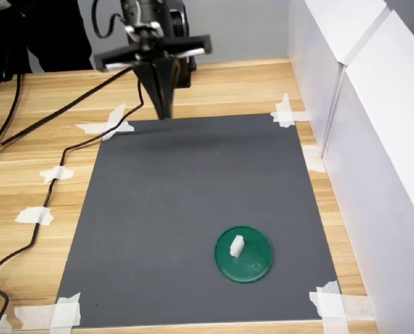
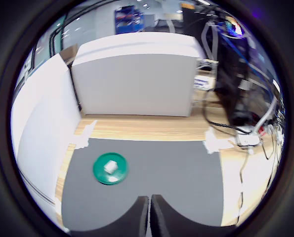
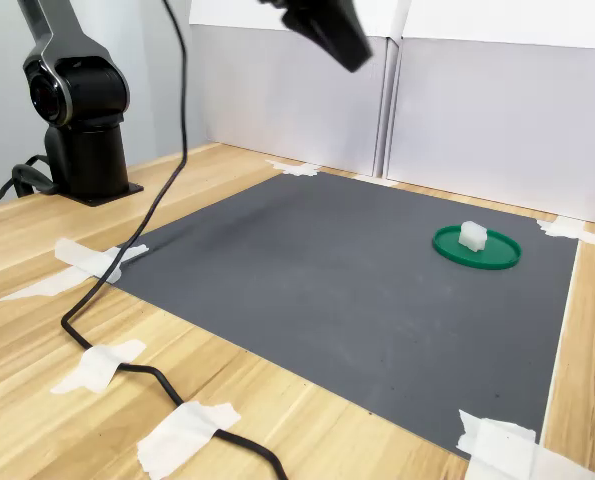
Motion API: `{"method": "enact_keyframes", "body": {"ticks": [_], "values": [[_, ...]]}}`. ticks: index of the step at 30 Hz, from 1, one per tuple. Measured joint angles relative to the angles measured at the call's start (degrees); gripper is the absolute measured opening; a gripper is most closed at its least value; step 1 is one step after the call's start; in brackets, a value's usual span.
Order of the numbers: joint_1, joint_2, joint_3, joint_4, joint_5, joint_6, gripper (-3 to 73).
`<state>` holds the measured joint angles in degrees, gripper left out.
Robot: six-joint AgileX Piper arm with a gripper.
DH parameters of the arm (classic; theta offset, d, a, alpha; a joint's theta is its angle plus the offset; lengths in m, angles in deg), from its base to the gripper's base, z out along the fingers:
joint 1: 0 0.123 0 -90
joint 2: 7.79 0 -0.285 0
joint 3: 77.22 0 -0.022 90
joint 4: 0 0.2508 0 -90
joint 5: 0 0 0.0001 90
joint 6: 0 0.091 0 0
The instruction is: Grasp a white terminal and put it on the green lid.
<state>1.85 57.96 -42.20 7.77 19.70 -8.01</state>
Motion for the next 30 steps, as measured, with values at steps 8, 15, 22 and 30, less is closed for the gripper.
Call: {"method": "enact_keyframes", "body": {"ticks": [8, 15, 22, 30], "values": [[-4.2, -24.7, 19.7, -0.6, -3.4, 0.3, -1.6], [-4.2, -40.9, 31.2, -2.2, -5.4, 0.3, -1.6], [-4.2, -49.0, 37.1, -2.6, -8.1, 0.3, -1.6], [-4.2, -54.4, 37.7, -3.0, -4.7, 0.3, -1.6]]}}
